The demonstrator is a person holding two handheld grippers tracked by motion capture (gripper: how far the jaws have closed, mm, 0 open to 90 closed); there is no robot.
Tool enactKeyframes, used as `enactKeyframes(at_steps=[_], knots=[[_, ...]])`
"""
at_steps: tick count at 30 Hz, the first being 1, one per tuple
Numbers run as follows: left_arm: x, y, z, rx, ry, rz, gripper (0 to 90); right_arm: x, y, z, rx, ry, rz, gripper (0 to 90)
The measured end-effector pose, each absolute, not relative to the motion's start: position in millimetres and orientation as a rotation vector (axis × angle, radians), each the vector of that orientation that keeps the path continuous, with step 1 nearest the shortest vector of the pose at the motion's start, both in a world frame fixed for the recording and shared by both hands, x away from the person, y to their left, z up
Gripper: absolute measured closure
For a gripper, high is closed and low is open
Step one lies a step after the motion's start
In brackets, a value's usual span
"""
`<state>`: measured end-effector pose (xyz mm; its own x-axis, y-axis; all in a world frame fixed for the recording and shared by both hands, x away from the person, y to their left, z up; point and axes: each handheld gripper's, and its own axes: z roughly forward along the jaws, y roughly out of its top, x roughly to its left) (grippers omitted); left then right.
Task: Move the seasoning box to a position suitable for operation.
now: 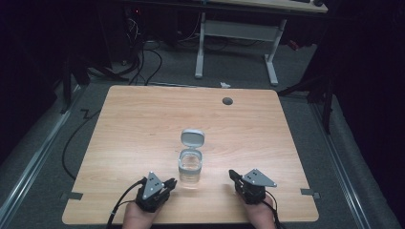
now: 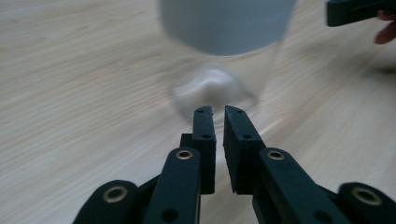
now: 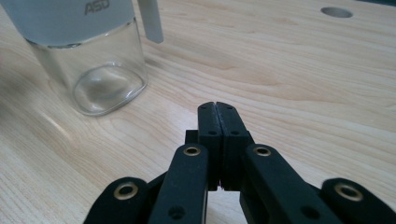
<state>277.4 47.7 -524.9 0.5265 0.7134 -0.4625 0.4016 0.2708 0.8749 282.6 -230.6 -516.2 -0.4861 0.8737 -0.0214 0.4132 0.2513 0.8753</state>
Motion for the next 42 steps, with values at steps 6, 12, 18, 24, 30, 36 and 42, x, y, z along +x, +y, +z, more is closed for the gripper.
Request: enactKeyframes(at_steps=[6, 12, 18, 24, 30, 36, 42], knots=[[279, 27, -523, 1.335, 1.073, 0.267, 83.4, 293, -226, -517, 1.203, 2.003, 1.162, 88.7], [286, 15, -527, 1.355, 1.066, 0.265, 86.1, 305, -224, -516, 1.214, 2.008, 1.183, 86.6], [289, 7, -528, 1.365, 1.048, 0.259, 87.6, 305, -226, -516, 1.227, 1.999, 1.184, 85.9], [292, 4, -528, 1.355, 1.046, 0.25, 87.6, 312, -229, -515, 1.226, 2.005, 1.227, 85.5], [287, 17, -526, 1.33, 1.057, 0.24, 86.2, 329, -226, -506, 1.257, 1.991, 1.261, 88.9], [294, 18, -529, 1.323, 1.061, 0.218, 87.3, 349, -206, -485, 1.196, 1.993, 1.283, 89.8], [298, 11, -530, 1.328, 1.047, 0.213, 88.2, 367, -193, -476, 1.185, 2.001, 1.277, 89.7]])
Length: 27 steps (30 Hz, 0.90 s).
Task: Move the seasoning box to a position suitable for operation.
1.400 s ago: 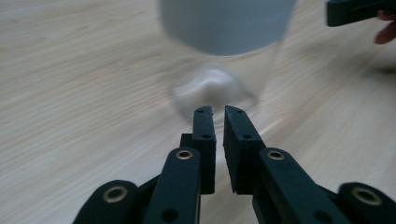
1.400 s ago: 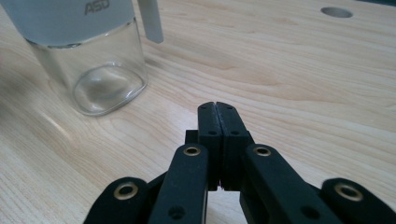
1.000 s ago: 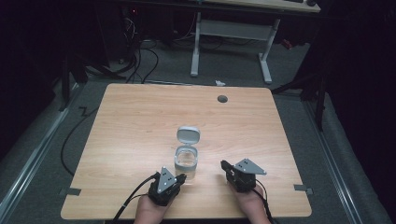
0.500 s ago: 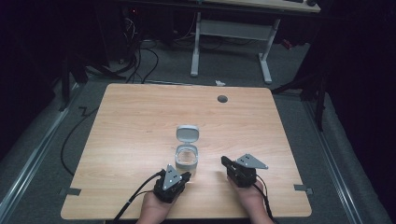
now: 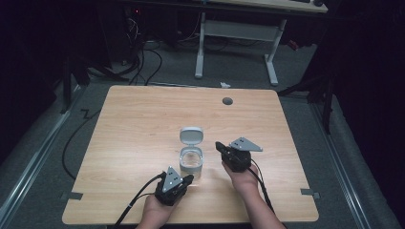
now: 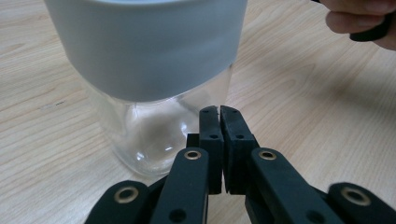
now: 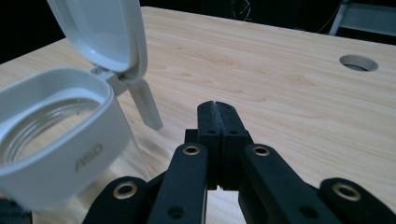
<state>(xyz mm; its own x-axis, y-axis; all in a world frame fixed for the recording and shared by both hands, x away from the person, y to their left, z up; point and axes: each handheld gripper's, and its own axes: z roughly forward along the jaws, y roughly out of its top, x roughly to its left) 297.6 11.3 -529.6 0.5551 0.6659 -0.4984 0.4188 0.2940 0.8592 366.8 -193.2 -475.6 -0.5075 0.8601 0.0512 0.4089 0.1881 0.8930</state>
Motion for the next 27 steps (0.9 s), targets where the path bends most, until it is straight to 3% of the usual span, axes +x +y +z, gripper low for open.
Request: enactKeyframes(at_steps=[15, 27], knots=[[295, 12, -532, 1.31, 1.044, 0.224, 88.0, 401, -169, -458, 1.158, 1.983, 1.285, 89.5], [297, 13, -532, 1.301, 1.067, 0.22, 88.3, 407, -160, -450, 1.146, 1.973, 1.336, 89.4]])
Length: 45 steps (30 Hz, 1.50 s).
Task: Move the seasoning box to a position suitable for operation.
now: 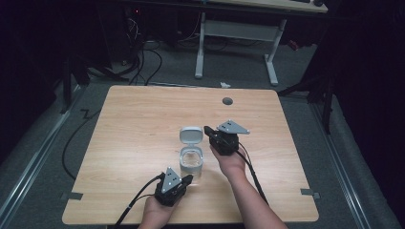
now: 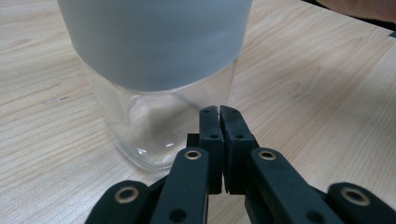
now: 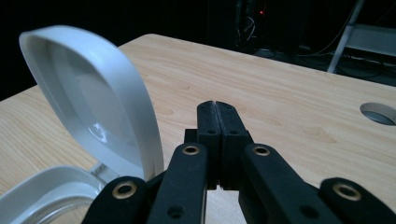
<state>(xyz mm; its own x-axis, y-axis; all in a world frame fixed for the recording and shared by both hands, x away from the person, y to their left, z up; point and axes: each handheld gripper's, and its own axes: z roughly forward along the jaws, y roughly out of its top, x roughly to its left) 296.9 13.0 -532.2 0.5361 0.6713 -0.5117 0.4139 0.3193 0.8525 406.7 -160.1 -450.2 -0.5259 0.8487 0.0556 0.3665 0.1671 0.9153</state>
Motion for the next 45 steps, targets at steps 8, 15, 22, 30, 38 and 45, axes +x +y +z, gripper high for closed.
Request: enactKeyframes(at_steps=[8, 15, 22, 30, 38, 45], knots=[[298, 13, -532, 1.302, 1.072, 0.209, 87.8, 406, -154, -441, 1.101, 1.976, 1.354, 89.5], [298, 13, -532, 1.304, 1.069, 0.205, 87.7, 391, -151, -439, 1.049, 1.992, 1.368, 89.5], [297, 13, -532, 1.298, 1.063, 0.216, 87.7, 374, -150, -442, 1.021, 2.008, 1.38, 89.5], [297, 13, -532, 1.301, 1.065, 0.211, 87.8, 351, -152, -451, 0.997, 2.014, 1.387, 89.5], [297, 13, -532, 1.302, 1.064, 0.212, 87.8, 333, -149, -457, 0.969, 2.02, 1.397, 89.5], [296, 11, -532, 1.318, 1.052, 0.218, 87.0, 327, -157, -456, 0.969, 2.008, 1.401, 88.5]])
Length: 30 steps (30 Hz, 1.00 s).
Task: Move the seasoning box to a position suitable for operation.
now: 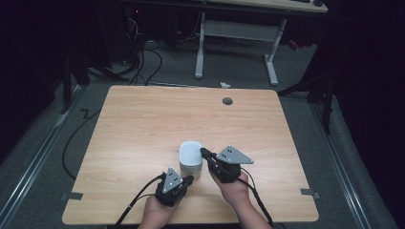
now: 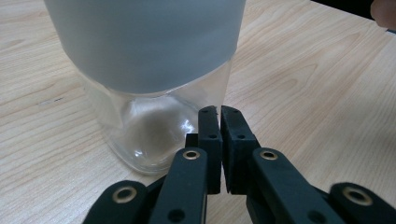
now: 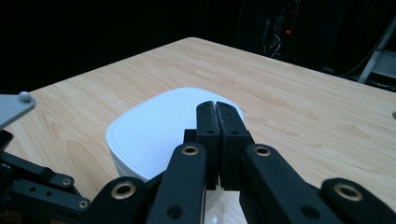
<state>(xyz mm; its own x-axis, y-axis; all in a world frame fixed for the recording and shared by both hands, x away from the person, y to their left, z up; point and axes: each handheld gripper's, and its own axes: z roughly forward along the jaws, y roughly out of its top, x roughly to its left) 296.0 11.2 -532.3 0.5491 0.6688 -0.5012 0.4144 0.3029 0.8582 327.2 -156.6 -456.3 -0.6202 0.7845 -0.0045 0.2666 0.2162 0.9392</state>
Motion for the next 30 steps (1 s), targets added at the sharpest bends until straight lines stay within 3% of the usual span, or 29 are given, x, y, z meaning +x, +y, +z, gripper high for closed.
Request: enactKeyframes(at_steps=[12, 19, 24, 30], knots=[[290, 18, -526, 1.368, 1.034, 0.171, 85.4, 331, -204, -480, 1.124, 1.963, 1.307, 83.0], [288, 39, -519, 1.432, 1.008, 0.219, 82.1, 326, -233, -494, 1.2, 1.936, 1.274, 81.9], [291, 71, -516, 1.428, 1.017, 0.279, 80.7, 319, -255, -501, 1.237, 1.912, 1.252, 79.8], [315, 131, -523, 1.365, 1.13, 0.512, 64.1, 298, -283, -511, 1.286, 1.832, 1.245, 73.4]])
